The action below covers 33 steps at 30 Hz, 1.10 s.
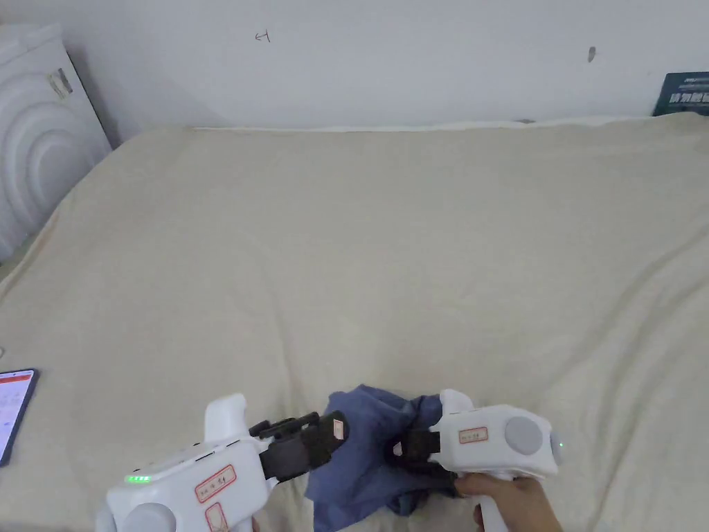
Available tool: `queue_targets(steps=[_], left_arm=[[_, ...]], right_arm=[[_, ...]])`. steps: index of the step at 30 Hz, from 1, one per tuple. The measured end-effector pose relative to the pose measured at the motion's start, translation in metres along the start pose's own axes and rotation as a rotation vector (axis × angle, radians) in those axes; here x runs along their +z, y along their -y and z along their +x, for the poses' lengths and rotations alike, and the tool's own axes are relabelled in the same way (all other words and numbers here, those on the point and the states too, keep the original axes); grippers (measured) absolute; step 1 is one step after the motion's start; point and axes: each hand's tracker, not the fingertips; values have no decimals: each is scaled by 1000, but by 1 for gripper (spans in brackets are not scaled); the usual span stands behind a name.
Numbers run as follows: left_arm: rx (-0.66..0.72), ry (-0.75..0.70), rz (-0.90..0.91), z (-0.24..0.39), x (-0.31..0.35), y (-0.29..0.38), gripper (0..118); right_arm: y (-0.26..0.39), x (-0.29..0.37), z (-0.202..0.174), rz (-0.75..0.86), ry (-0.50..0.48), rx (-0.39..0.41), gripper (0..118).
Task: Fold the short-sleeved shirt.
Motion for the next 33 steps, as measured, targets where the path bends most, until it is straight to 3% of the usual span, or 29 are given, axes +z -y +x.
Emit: queue_targets(steps=[1,2,5,11,17,19,20,22,24,27,30,33], left_arm=[[-32,-30,-32,-1,-5,-1,111],[-78,-80,-57,-3,-5,-2,118],[-123,-210,-74,-12,-30,-9,118],[-186,-217,-273,-24,-98,5,118],[-308,-324,-296,-8,-131,27,118],[-402,-386,-290,12,-133,27,100],[-432,-419,-288,20,-132,28,83],[-394,-419,-251,27,-119,21,37],[-325,-303,-200,33,-112,15,36],[-472,-407,-238,48,-104,-2,36],[-497,-385,-224,46,-80,-23,36],[-519,-455,-229,19,-51,-57,36]], right_arm=[[-2,3,3,8,-31,-38,1],[-3,4,1,-1,-1,-48,2],[-1,5,-5,-2,16,5,2],[5,8,3,34,-18,-12,2],[16,26,8,73,0,-4,2],[19,36,6,97,46,-35,2],[20,41,2,109,87,-55,2],[21,48,-14,138,185,-37,2],[19,51,-31,153,276,34,1],[17,50,-54,158,302,105,1],[17,51,-76,193,308,145,1],[16,47,-93,193,323,198,1]])
